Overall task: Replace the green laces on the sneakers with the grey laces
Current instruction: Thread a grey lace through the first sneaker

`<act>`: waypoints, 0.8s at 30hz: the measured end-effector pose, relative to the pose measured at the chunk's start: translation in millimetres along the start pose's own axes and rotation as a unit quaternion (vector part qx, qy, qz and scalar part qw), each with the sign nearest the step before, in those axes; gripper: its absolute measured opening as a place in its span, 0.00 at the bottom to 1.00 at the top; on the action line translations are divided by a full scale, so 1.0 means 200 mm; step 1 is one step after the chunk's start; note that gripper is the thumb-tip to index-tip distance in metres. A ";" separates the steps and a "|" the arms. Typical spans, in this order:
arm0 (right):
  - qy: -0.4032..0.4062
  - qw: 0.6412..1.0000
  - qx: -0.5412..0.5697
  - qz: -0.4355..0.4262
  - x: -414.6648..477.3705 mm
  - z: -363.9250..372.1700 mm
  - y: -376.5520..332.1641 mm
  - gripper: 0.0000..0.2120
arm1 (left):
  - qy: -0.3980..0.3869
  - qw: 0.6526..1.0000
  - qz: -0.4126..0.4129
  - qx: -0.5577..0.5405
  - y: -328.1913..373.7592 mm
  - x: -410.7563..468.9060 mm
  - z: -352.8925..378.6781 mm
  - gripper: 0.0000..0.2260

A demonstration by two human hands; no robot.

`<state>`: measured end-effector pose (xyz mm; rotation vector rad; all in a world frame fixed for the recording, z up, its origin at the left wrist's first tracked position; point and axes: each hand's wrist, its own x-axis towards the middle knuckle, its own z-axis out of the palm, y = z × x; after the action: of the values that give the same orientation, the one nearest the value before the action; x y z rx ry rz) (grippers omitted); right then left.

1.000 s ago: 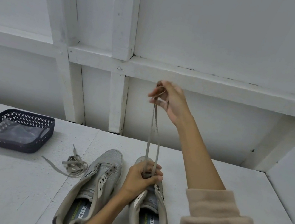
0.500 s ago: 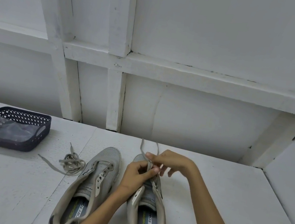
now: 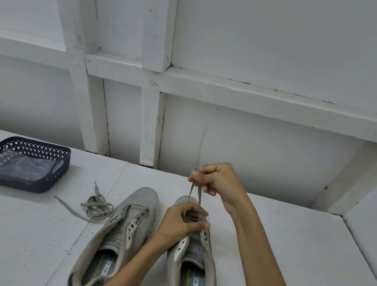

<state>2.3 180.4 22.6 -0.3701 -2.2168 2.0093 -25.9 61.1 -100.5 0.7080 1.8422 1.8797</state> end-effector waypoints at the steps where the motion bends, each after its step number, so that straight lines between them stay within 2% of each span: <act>1: -0.001 1.000 0.007 0.003 0.00 0.00 0.00 0.05 | -0.002 1.000 -0.002 0.004 0.00 0.00 0.00 0.10; 5: -0.008 1.000 0.013 0.015 -0.01 0.00 0.00 0.06 | -0.016 1.000 -0.005 0.018 0.00 -0.01 0.00 0.08; 9: -0.002 1.000 0.015 0.018 -0.01 -0.04 0.02 0.09 | 0.018 1.000 0.015 -0.002 0.01 0.00 0.00 0.16; 12: -0.004 0.999 0.023 0.026 0.00 -0.06 0.03 0.09 | 0.043 0.997 0.037 -0.061 0.07 0.00 0.00 0.10; 14: -0.009 0.999 0.022 0.029 0.00 -0.07 0.03 0.06 | 0.037 0.995 0.058 -0.072 0.12 0.00 0.00 0.08; 16: -0.010 1.000 0.000 0.027 0.01 -0.08 0.03 0.08 | 0.027 0.995 0.067 -0.070 0.18 0.02 0.01 0.06; 20: 0.041 0.999 -0.016 0.030 0.03 -0.09 0.05 0.15 | 0.063 0.996 0.066 -0.020 0.22 0.04 -0.01 0.02; 24: 0.151 0.986 -0.059 0.049 0.07 -0.14 0.14 0.21 | 0.117 0.992 0.036 -0.013 0.20 0.04 -0.05 0.04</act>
<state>-2.0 213.8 -2.9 -0.7568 -2.1657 1.7325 -36.7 57.0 -59.1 0.5709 1.9507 2.1068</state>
